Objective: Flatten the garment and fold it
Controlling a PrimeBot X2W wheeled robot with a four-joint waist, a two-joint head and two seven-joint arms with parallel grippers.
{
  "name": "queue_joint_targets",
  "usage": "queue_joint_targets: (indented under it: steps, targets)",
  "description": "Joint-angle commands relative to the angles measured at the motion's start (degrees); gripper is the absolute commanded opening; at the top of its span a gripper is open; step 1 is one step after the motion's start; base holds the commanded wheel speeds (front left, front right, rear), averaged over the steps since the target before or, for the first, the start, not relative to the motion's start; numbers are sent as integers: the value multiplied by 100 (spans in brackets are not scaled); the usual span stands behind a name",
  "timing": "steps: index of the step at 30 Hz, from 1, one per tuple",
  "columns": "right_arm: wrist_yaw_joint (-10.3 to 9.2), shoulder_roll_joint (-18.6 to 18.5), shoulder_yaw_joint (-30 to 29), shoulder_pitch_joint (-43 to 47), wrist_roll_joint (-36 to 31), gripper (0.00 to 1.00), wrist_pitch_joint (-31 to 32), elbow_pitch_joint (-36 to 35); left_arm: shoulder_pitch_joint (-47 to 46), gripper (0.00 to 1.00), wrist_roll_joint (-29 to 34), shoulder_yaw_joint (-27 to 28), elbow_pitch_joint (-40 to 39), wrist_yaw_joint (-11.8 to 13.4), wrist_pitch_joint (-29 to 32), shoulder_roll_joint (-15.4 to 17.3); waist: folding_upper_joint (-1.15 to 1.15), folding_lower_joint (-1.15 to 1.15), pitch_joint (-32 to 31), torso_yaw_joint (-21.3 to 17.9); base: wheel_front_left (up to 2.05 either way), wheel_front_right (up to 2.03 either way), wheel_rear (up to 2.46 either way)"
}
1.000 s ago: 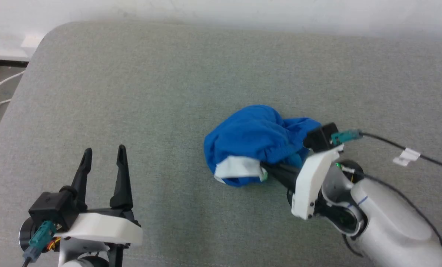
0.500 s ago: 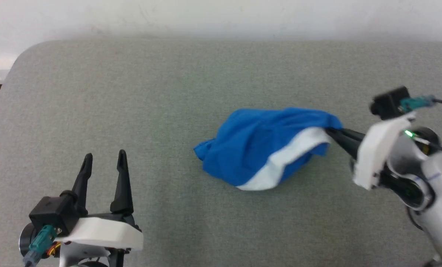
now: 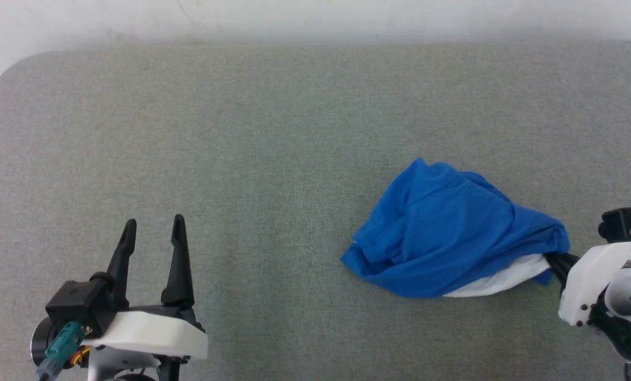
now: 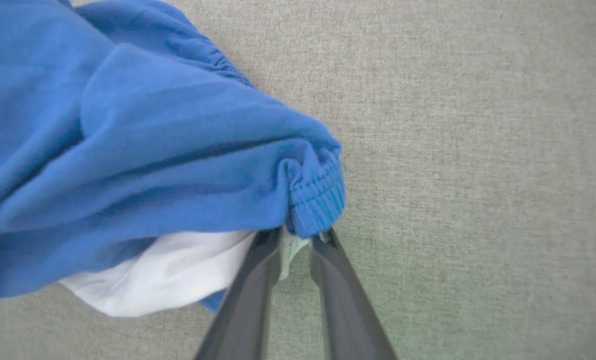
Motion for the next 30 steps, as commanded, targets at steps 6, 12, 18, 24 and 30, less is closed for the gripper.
queue_joint_targets:
  steps: [6, 12, 18, 24, 30]
  targets:
    - [-5, 356, -607, 311, -518, 100, -738, -123, 117, 100, -9, -47, 48, 40, 55, 48, -1, 0, -184, -23, 0, 0, 0]
    - [-5, 774, -1302, 695, -1258, 100, -1391, -843, 220, 100, -8, -67, 29, 76, 136, 84, -1, 0, -393, -104, 0, 0, 0]
    - [-5, 1382, -1377, 1164, -1712, 100, -1385, -1930, 327, 100, -14, -131, -6, 101, 241, 102, -1, 0, -567, -173, 0, 0, 0]
    - [-5, 1702, -1251, 1546, -1888, 100, -1153, -2783, 318, 100, 5, -340, -24, 14, 443, 137, -1, 0, -601, -215, 0, 0, 0]
    - [-5, 1894, -1067, 1793, -1989, 100, -976, -3534, -124, 100, 65, -1015, 239, -258, 986, -18, -1, 0, -467, -299, 0, 0, 0]
